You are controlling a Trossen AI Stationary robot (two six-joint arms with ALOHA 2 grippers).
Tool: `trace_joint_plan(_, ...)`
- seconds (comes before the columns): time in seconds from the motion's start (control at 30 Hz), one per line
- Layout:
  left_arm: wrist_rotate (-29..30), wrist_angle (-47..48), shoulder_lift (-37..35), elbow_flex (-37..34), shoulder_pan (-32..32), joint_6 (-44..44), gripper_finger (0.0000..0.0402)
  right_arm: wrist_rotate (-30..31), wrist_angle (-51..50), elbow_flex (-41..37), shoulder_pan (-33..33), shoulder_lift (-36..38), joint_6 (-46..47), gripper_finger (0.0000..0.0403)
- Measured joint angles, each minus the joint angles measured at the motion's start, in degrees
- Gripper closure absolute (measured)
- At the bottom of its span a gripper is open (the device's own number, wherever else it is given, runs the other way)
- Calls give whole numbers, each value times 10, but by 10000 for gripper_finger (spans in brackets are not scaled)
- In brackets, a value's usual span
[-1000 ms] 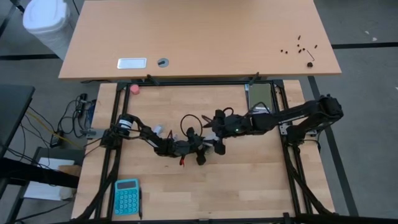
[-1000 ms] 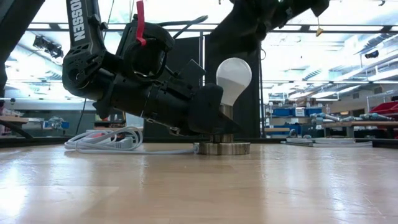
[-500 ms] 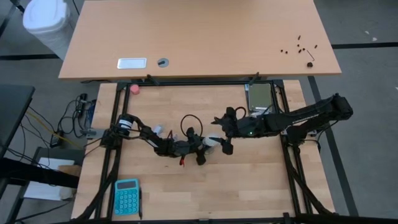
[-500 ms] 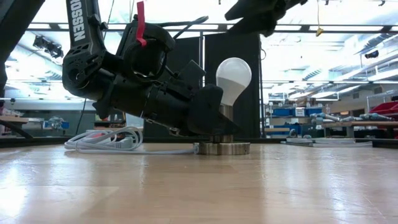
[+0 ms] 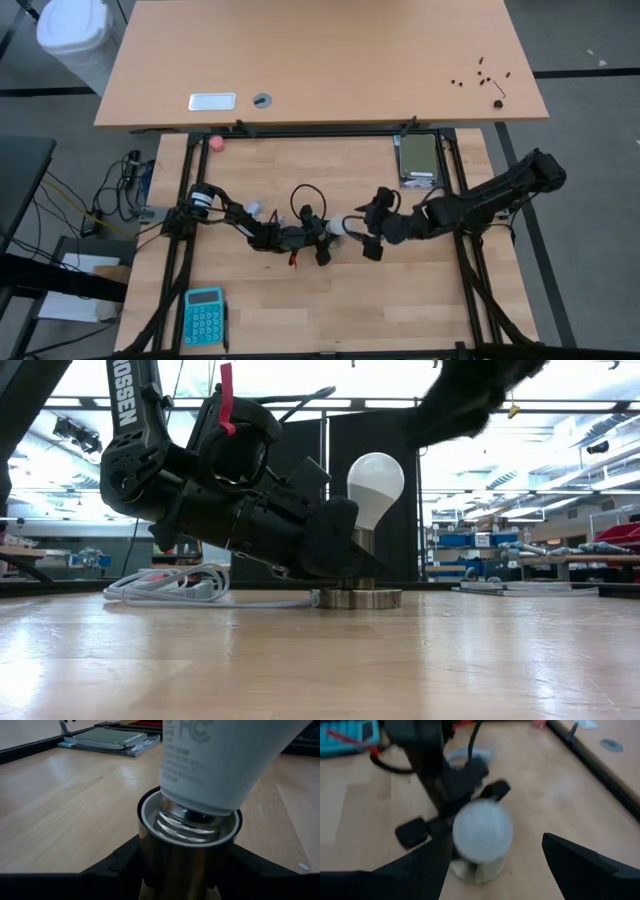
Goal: Screw lightbulb
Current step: Insert the lightbulb into the lamp holder
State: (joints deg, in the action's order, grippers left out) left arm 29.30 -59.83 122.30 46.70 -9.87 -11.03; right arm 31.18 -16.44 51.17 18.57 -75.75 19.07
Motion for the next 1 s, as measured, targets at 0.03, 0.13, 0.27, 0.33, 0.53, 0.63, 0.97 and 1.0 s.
trace_joint_plan(0.03, 0, 0, 0, 0, 0, 0, 195, 5, 1, -9, 6, 0, 11, 83)
trace_joint_plan(0.13, 0, 0, 0, 0, 0, -2, 195, 8, 20, -34, 19, -4, 53, 83)
trace_joint_plan(0.27, 0, 1, 0, 0, 0, -2, 195, 28, 28, -71, 25, -24, 113, 83)
trace_joint_plan(0.33, 0, 1, 0, 0, 0, -2, 195, 53, 44, -87, 24, -36, 138, 83)
trace_joint_plan(0.53, 0, 2, 0, 0, 0, -2, 195, 85, 78, -95, 7, -99, 204, 83)
trace_joint_plan(0.63, 0, 2, 0, 0, 0, -2, 195, 84, 113, -95, 4, -131, 209, 83)
trace_joint_plan(0.97, 0, 7, 0, 0, 0, -2, 195, 162, 172, -95, 17, -157, 214, 83)
trace_joint_plan(1.0, 0, 6, 0, 0, 0, -2, 195, 168, 173, -95, 17, -156, 214, 83)
